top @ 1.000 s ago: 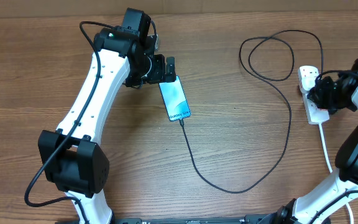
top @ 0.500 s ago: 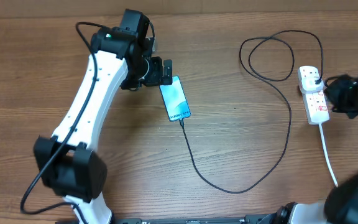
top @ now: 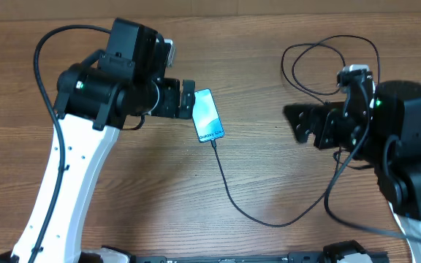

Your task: Plug charger to phone and switch on socket

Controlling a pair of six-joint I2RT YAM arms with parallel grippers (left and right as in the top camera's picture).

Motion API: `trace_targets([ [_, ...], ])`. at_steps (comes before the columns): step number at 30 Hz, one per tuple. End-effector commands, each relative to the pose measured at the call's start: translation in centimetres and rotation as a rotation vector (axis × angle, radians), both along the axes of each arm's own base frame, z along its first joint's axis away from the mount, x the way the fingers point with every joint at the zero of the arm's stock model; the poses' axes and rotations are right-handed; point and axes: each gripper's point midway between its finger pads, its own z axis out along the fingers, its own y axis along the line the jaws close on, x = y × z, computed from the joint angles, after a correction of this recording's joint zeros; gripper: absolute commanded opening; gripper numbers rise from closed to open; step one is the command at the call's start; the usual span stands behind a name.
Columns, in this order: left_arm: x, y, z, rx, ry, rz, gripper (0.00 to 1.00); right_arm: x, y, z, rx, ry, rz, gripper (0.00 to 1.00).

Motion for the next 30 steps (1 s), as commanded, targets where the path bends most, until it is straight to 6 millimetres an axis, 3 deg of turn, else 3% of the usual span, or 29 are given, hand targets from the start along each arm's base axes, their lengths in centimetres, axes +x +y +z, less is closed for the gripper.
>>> trace_targets([
  [1, -1.8, 0.8, 1.9, 0.045, -0.063, -0.022, 1.00, -1.5, 0.6, 0.3, -0.015, -0.001, 0.042, 1.00],
  [6, -2.9, 0.7, 2.8, 0.031, -0.084, -0.028, 1.00, -2.5, 0.3, -1.2, -0.033, 0.082, 0.041, 1.00],
  [10, -4.3, 1.2, 1.7, 0.044, 0.004, 0.009, 1.00, -2.3, 0.4, -1.7, -0.037, 0.104, 0.042, 1.00],
  [30, -4.2, 1.3, 1.5, 0.051, 0.007, 0.010, 1.00, -1.6, 0.5, -2.7, -0.045, 0.141, 0.042, 1.00],
])
